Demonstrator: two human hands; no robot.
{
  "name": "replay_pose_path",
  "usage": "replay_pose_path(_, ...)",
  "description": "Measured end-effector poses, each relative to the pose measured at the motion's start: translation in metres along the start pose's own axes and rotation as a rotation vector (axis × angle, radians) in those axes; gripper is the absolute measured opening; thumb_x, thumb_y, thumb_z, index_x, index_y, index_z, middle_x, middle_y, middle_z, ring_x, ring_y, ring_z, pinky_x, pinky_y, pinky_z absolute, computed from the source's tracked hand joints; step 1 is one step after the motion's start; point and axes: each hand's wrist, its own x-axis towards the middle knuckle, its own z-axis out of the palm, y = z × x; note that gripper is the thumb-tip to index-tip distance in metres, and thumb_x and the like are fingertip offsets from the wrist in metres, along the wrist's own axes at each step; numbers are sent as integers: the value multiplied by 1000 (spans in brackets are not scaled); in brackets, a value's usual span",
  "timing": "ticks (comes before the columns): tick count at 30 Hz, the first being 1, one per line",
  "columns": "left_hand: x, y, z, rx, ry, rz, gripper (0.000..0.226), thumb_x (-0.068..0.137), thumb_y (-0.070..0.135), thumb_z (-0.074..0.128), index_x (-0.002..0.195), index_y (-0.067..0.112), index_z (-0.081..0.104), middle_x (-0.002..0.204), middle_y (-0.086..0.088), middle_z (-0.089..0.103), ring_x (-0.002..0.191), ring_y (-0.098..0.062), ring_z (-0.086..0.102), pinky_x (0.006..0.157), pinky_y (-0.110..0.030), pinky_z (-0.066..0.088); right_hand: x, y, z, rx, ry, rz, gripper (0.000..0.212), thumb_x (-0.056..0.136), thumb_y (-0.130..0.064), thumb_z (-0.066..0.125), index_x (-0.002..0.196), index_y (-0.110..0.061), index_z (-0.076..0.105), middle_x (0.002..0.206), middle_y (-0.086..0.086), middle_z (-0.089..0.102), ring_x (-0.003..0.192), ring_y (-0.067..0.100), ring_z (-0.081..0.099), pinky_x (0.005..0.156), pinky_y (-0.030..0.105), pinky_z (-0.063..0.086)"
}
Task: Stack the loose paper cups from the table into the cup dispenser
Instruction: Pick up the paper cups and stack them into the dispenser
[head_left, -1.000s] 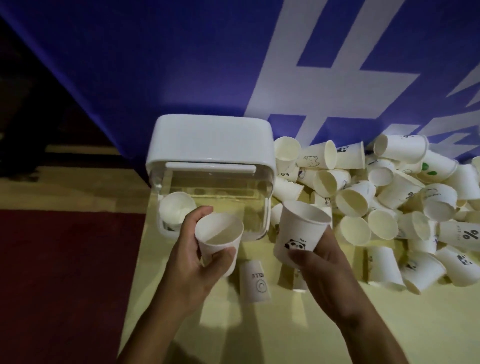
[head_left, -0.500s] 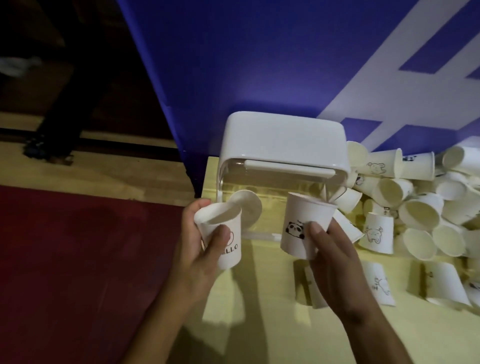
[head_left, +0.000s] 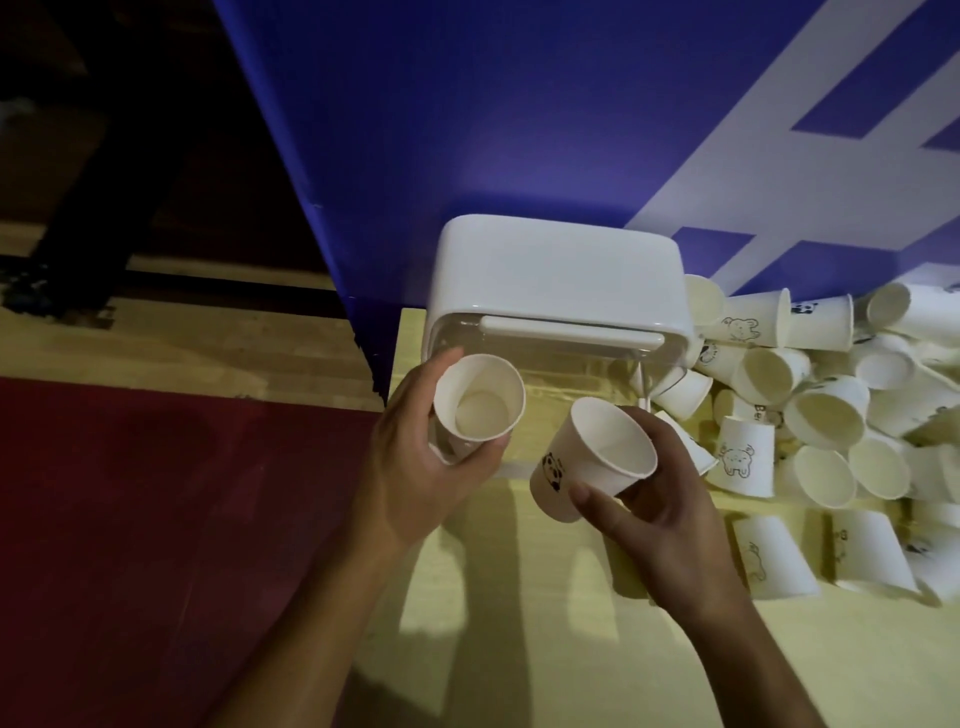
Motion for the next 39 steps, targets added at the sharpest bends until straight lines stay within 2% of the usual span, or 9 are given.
replay_pose_path(7,6,-18,15,144,-98,-5,79,74,28,92,143,15,56,140,2,62,126,-11,57,98,-1,36,-3,5,-8,-17,49,7,70,69,-25,85,132,-36,56,120,-19,68,108,8,69,83,20,56)
replay_pose_path(11,9,-24,18,155,-100,-59,81,76,41,89,146,20,54,143,3,60,127,-10,55,95,2,32,0,8,-11,-66,60,-28,69,69,-29,87,129,-45,57,123,-22,66,108,8,69,85,24,57)
replay_pose_path(16,8,-29,19,129,-111,-115,78,78,37,89,147,25,53,140,8,59,120,0,51,89,5,33,4,8,-11,-160,54,-93,68,71,-39,91,121,-66,53,133,-21,62,120,10,64,96,45,55)
replay_pose_path(19,8,-31,19,130,-123,-147,82,77,39,90,148,26,52,144,9,56,121,4,47,89,6,32,7,5,-9,-201,43,-134,68,74,-36,91,124,-60,53,134,-21,61,121,8,63,95,47,57)
replay_pose_path(23,7,-30,18,75,-145,-168,87,78,40,89,153,29,46,150,9,53,128,0,47,91,4,34,11,-6,1,-288,58,-224,70,73,-35,88,130,-44,49,128,-34,58,121,-2,59,93,18,52)
replay_pose_path(26,-1,-26,10,-19,-113,-175,83,84,60,73,156,34,41,154,11,51,139,-4,49,109,-23,44,18,-11,14,-308,74,-310,69,75,-34,89,133,-32,52,126,-32,58,118,-2,59,90,9,46)
replay_pose_path(28,-8,-17,4,-130,-19,-160,71,91,58,61,154,27,48,151,11,54,139,-3,51,113,-31,46,26,-13,25,-320,75,-343,70,76,-32,92,132,-32,51,125,-30,58,117,0,60,90,11,47)
replay_pose_path(34,-5,7,-4,-291,74,-86,54,100,45,50,144,16,59,142,7,64,133,-7,58,106,-19,46,41,-3,53,-366,61,-424,75,75,-35,92,133,-36,44,124,-37,54,115,-5,58,93,10,44)
replay_pose_path(39,2,10,1,-229,15,-79,36,102,43,47,136,40,58,137,15,65,129,-1,59,98,-13,46,50,4,60,-371,19,-424,69,78,-33,93,134,-27,52,125,-20,63,116,6,63,92,17,48)
